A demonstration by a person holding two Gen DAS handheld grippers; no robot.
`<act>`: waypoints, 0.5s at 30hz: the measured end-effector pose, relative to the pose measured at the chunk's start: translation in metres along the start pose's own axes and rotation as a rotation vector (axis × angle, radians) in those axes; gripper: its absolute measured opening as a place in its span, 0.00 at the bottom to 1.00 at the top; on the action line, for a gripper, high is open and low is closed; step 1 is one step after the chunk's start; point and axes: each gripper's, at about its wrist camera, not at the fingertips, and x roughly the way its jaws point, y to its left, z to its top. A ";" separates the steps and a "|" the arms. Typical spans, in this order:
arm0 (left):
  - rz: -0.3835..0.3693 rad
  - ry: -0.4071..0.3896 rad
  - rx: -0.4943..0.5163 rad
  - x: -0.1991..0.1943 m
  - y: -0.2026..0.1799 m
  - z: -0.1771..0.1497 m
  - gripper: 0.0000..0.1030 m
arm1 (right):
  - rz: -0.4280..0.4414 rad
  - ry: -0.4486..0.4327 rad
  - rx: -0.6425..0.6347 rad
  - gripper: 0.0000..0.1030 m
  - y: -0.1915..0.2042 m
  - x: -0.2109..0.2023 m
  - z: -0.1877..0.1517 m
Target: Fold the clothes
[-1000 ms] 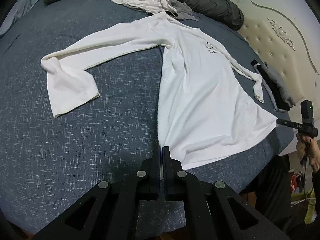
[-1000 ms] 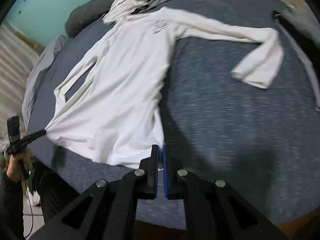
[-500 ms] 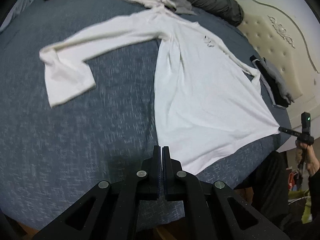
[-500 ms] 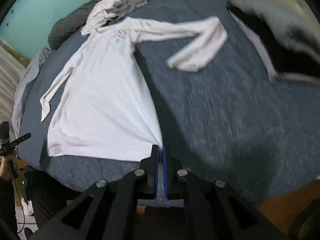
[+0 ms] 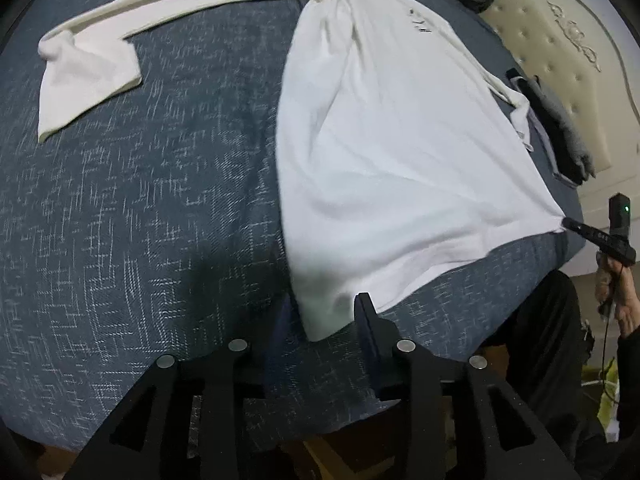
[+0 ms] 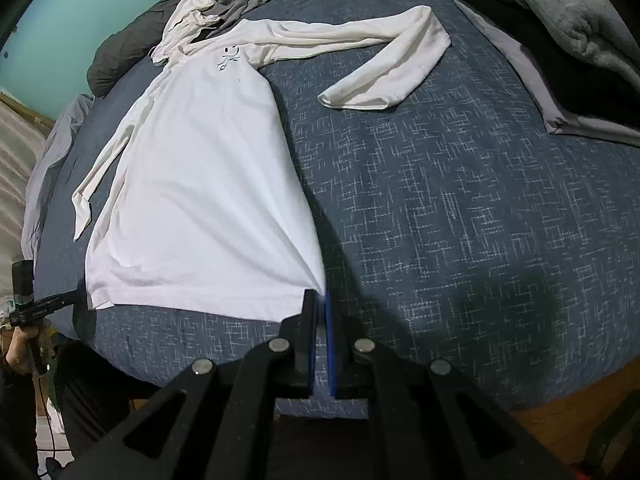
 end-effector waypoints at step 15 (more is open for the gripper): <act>0.005 -0.004 0.026 0.012 -0.006 0.009 0.06 | 0.026 -0.021 0.000 0.03 0.003 -0.004 0.000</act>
